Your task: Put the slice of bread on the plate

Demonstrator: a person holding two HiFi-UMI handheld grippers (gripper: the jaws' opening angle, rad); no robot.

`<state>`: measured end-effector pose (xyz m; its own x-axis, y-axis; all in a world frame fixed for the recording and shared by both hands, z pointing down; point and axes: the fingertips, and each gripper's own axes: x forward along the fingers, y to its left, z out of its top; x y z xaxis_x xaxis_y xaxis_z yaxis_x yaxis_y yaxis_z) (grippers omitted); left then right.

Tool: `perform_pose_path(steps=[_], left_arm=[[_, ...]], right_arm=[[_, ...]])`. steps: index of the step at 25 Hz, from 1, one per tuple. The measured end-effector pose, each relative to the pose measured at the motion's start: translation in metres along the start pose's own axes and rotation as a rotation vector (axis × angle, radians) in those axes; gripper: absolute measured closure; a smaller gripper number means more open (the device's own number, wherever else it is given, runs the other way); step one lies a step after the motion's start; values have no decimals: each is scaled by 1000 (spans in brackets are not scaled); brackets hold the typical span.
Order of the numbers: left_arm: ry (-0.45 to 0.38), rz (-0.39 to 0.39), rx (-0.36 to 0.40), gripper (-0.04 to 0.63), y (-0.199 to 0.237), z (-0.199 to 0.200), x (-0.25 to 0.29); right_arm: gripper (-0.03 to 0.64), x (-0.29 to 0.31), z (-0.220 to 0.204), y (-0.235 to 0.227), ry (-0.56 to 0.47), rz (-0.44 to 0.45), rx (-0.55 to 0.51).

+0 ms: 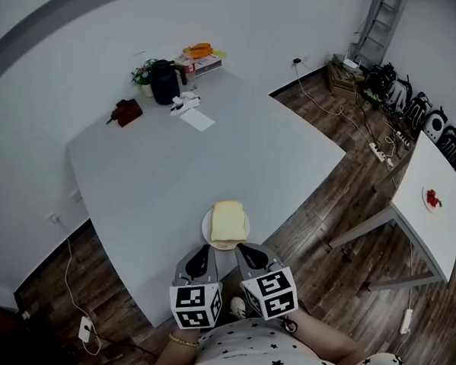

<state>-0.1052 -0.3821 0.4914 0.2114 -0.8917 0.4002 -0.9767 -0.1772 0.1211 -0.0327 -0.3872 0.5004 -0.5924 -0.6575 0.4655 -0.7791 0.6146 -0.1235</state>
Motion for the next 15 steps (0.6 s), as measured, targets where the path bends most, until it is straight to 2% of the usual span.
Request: perform_pose_path(steps=[15], left_arm=[[-5, 7, 6, 586, 1, 3, -5]], right_arm=[[618, -3, 6, 2, -28, -2, -16]])
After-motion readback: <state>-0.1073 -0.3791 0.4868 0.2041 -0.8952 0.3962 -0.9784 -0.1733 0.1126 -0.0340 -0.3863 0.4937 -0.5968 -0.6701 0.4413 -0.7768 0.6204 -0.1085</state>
